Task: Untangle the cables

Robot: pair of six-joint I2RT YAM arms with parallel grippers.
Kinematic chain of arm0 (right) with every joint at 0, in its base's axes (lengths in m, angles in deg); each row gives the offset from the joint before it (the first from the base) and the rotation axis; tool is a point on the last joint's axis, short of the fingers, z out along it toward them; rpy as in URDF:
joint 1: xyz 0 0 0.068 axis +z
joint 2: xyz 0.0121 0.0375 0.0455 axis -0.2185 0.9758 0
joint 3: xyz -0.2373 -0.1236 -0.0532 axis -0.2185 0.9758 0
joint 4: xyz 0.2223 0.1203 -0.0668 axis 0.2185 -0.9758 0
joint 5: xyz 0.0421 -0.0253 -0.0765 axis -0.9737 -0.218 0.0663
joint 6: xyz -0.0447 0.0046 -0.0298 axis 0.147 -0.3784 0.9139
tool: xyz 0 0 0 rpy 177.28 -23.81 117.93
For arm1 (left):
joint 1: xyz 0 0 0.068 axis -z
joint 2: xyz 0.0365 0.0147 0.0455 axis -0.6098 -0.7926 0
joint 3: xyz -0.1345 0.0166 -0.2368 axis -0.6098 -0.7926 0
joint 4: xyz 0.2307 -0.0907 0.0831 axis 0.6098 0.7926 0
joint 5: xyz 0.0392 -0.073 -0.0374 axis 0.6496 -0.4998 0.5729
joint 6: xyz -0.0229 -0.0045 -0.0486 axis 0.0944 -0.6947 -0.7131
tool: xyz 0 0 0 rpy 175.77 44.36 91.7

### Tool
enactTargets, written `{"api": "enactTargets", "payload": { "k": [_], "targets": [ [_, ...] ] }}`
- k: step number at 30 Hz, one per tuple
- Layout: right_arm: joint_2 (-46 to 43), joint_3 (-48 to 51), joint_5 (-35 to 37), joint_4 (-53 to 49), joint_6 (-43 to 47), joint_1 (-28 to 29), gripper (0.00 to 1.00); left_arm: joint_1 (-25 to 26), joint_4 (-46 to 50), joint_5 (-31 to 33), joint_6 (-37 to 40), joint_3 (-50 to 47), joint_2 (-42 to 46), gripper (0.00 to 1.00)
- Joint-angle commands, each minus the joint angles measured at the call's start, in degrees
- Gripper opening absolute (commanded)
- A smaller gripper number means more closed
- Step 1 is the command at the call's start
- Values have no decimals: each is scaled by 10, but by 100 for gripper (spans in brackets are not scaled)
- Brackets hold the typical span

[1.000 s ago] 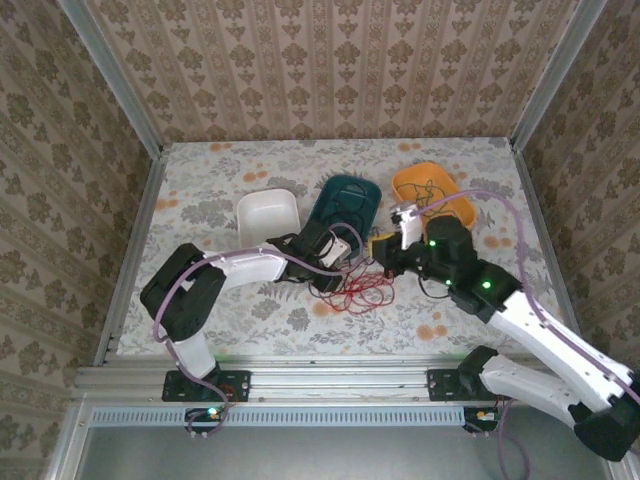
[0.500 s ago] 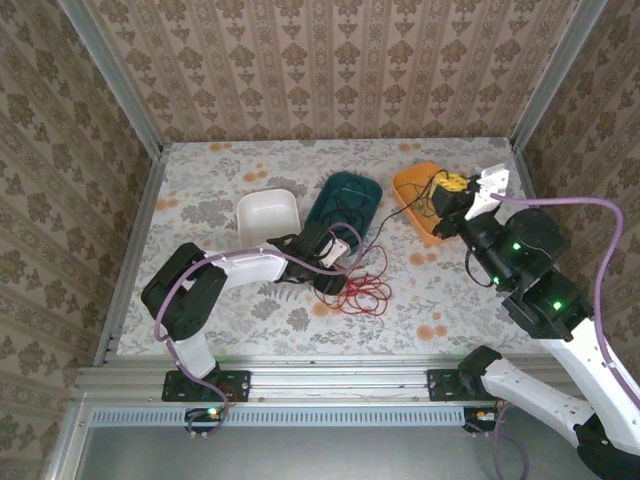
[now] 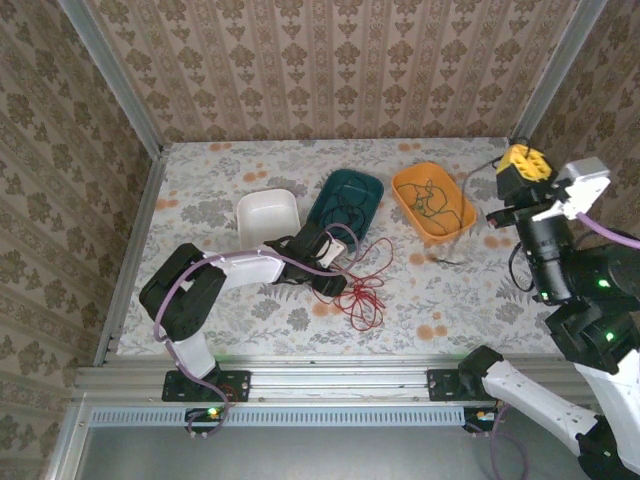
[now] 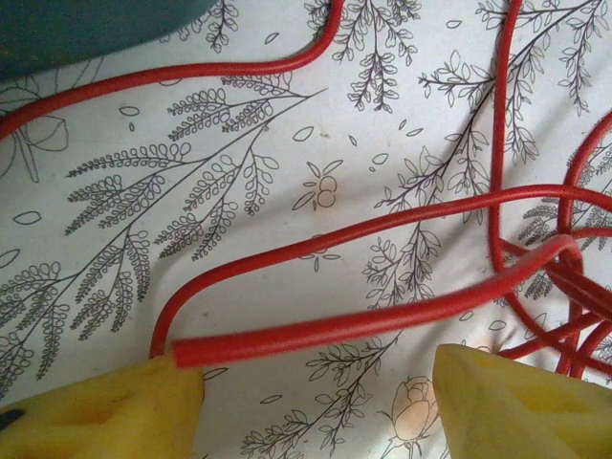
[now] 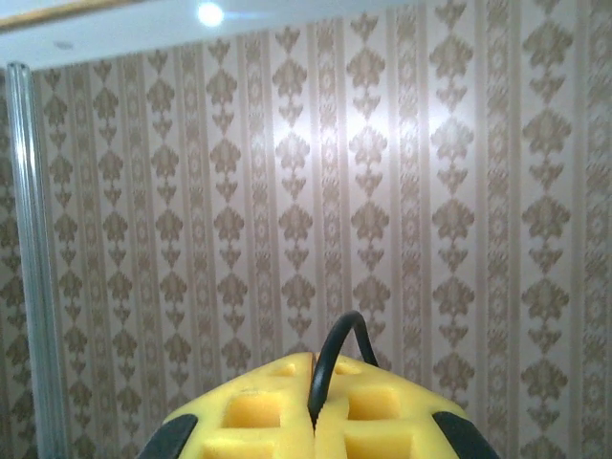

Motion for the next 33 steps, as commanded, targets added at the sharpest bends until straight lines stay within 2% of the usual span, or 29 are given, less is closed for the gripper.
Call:
{"api": "enactTargets", "payload": {
  "k": [1,7,11,14,16,19,24,28,33],
  "targets": [
    [-8,-37,-10,34,31,-3,0,-5,4,-2,-13,-17,10,66],
    [34,-95,-77,-21,17,-3,0,-4,-18,-14,-17,-16,37,68],
    [81,-119,-84,-46,5,-3,0,-4,-58,-13,-29,-11,80,70],
    [131,-137,-83,-54,-7,-3,0,-4,-105,12,-55,-13,119,72],
    [181,-166,-80,-69,-12,-3,0,-6,-133,55,-75,-14,149,81],
    [252,-205,-76,-80,-12,-3,0,-12,-137,143,-101,-10,188,89],
    [353,-237,-75,-78,-11,-3,0,-33,-84,271,-123,-18,248,93],
    [409,-246,-77,-60,-16,-4,0,-56,-35,311,-128,-47,295,93],
    [478,-255,-88,-48,-27,-9,0,-78,-21,321,-151,-96,349,93]
  ]
}}
